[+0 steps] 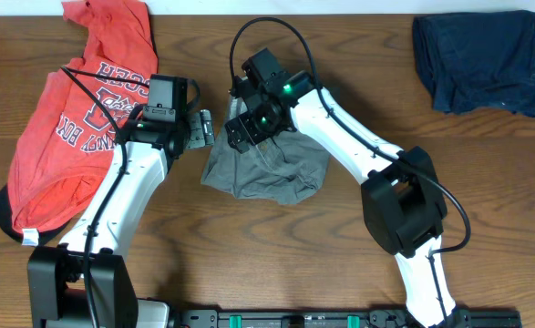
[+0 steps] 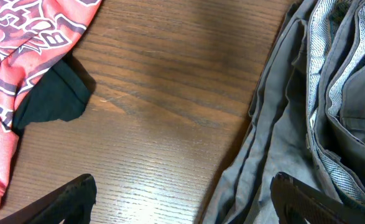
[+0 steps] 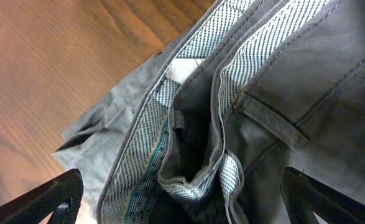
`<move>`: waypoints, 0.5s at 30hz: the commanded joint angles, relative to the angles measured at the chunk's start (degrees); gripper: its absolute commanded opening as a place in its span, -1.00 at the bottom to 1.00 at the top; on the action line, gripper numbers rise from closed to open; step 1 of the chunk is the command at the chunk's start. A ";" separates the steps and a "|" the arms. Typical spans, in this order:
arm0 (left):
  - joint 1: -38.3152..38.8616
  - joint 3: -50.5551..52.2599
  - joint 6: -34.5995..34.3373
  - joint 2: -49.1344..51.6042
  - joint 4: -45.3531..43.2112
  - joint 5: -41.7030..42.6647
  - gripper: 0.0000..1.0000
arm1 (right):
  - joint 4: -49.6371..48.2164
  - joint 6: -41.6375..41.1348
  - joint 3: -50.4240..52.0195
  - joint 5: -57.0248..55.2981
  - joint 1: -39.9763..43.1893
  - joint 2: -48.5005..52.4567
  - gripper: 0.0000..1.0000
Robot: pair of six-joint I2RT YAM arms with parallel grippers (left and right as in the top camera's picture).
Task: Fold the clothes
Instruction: 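Fold the right end leftward over the shorts with the right gripper, then press the folded grey shorts down with the right gripper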
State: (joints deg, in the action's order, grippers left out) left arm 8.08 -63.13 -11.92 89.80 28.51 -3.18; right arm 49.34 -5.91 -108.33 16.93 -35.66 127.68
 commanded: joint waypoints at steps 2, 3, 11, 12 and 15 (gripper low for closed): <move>-0.02 -0.09 0.70 -0.17 0.15 0.15 0.82 | 3.23 -1.79 -4.55 2.36 2.49 -2.23 0.99; -0.02 -0.11 0.70 -0.17 0.13 0.15 0.82 | 4.24 -1.77 -5.20 2.64 3.04 -2.71 0.99; -0.15 -0.11 0.72 -0.17 -0.28 0.11 0.82 | 12.00 -2.21 -5.88 3.04 6.40 -5.29 -0.03; -0.39 -0.11 0.72 -0.17 -0.55 0.11 0.83 | 12.68 -2.21 -5.40 3.04 6.34 -5.18 -0.41; -1.86 -0.11 0.68 -0.17 -1.38 0.13 0.82 | 12.92 -2.47 -3.52 2.99 5.01 -5.09 -0.97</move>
State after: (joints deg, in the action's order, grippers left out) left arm 7.68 -63.13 -11.92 89.80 27.55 -3.14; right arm 62.08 -7.49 -113.19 19.09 -29.19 123.46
